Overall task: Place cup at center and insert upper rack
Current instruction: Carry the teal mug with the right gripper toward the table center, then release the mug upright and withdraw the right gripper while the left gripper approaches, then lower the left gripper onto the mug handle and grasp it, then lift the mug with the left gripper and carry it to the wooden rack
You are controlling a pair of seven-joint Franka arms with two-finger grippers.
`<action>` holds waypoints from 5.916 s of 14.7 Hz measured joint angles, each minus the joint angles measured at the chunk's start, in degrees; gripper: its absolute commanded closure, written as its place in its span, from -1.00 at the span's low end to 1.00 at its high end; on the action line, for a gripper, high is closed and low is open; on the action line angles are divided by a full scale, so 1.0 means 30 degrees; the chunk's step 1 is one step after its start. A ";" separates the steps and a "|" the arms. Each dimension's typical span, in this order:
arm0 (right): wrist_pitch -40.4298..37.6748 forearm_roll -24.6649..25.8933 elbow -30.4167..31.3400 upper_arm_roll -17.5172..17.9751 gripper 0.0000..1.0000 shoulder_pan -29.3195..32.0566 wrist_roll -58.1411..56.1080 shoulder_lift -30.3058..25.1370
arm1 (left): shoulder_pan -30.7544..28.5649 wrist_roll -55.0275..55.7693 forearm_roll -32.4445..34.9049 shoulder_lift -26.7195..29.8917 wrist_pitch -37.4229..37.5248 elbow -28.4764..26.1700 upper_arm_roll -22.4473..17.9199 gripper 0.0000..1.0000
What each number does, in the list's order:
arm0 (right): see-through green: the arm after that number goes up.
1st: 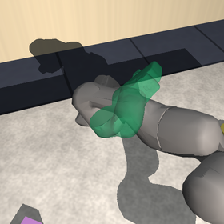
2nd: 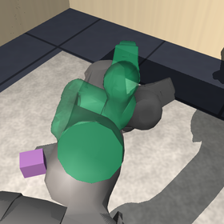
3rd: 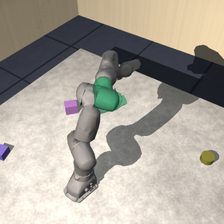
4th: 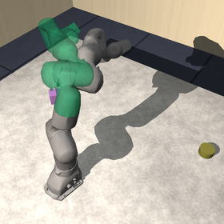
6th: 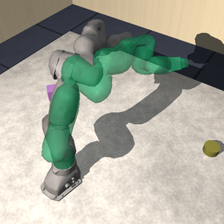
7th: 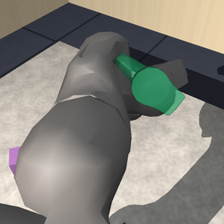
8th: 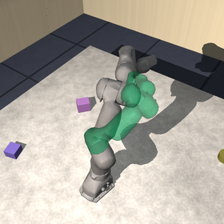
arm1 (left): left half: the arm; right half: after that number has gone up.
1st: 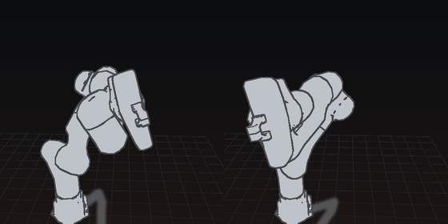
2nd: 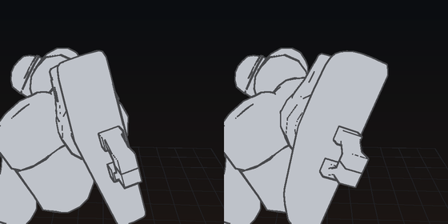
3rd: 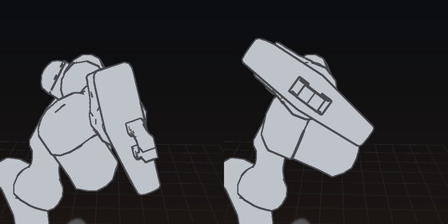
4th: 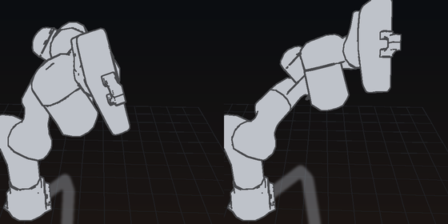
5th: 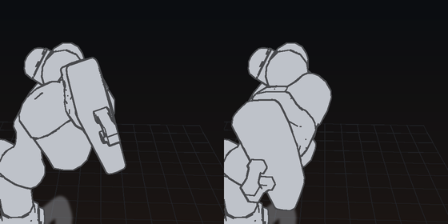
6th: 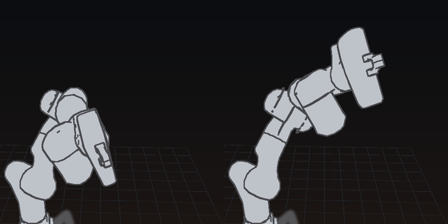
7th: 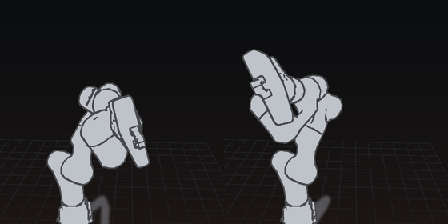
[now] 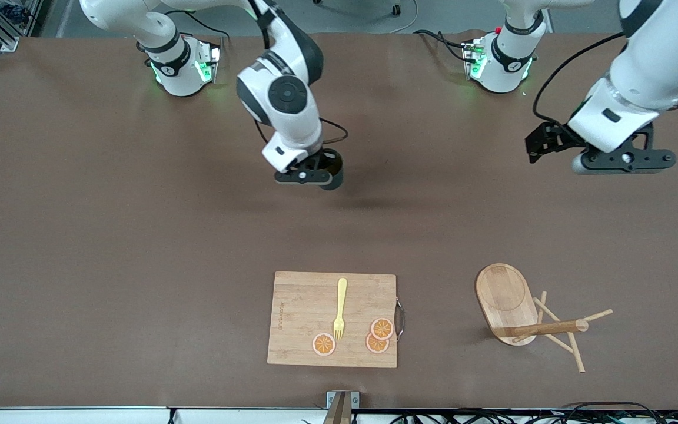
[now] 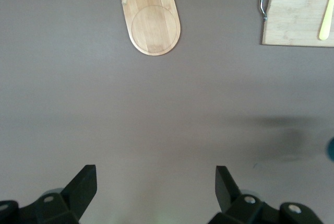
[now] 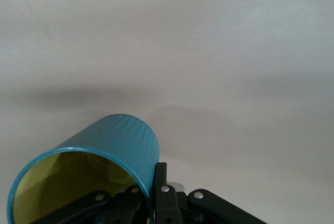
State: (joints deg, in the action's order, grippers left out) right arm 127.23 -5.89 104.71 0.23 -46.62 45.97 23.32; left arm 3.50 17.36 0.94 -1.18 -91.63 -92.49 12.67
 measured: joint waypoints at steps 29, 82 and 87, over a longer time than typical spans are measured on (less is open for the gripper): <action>-1.3275 0.1873 -0.6991 -0.0978 -1.00 1.0591 -1.1967 -0.2981 | 0.6242 2.8292 0.4865 -0.4580 -0.5376 -0.2467 0.6675 -0.72; -1.3535 0.2325 -0.2664 -0.0737 -1.00 1.6436 -1.6619 -1.0066 | 1.2440 2.9975 0.5559 -0.8294 -0.3839 0.4273 -0.1814 0.99; -1.3754 0.2261 -0.2948 -0.0518 -1.00 1.6440 -1.6613 -1.0182 | 0.7995 2.5935 -0.0141 -0.7499 -0.5074 0.4829 -0.1810 0.99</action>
State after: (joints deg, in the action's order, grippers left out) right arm 85.97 0.89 95.87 -1.32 2.70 -3.87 -7.22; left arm 27.48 95.16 0.51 -23.68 -106.85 -78.00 7.24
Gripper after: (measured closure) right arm 0.000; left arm 0.789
